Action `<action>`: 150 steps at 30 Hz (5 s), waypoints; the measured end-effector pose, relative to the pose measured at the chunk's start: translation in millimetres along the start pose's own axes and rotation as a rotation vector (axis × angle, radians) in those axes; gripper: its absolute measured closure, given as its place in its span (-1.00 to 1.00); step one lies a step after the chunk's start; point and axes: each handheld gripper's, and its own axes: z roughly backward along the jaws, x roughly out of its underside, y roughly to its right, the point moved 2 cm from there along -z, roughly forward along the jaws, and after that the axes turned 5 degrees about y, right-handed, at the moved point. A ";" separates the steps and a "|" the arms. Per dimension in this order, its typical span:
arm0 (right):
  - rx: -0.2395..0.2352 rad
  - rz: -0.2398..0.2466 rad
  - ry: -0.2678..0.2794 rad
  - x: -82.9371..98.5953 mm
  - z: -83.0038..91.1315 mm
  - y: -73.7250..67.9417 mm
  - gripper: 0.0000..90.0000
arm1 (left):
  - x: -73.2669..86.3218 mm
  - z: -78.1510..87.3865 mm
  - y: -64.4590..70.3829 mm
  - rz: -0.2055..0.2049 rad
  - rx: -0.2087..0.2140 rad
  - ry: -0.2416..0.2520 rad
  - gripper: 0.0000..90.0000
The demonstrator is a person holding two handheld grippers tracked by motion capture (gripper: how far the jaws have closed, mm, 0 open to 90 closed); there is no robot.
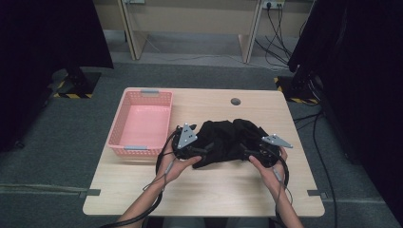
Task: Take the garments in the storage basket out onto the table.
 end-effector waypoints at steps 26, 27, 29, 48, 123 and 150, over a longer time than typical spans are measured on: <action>0.013 0.020 0.019 3.0 25.5 10.8 -0.92 | 9.0 51.0 -14.0 0.047 -0.039 0.052 -0.83; 0.013 0.022 0.020 2.8 26.5 10.8 -0.92 | 9.6 52.8 -14.6 0.048 -0.043 0.054 -0.83; 0.013 0.023 0.023 2.5 27.6 11.0 -0.92 | 10.3 54.6 -15.2 0.051 -0.047 0.057 -0.83; 0.038 0.009 0.041 8.6 49.7 25.9 -0.92 | 27.8 101.7 -29.4 0.089 -0.137 0.097 -0.82; 0.198 -0.047 0.114 54.9 94.3 86.5 -0.92 | 113.1 178.6 -46.4 0.181 -0.327 0.057 -0.82; 0.232 -0.056 0.116 66.5 96.4 95.9 -0.92 | 124.3 177.1 -46.2 0.185 -0.335 0.039 -0.83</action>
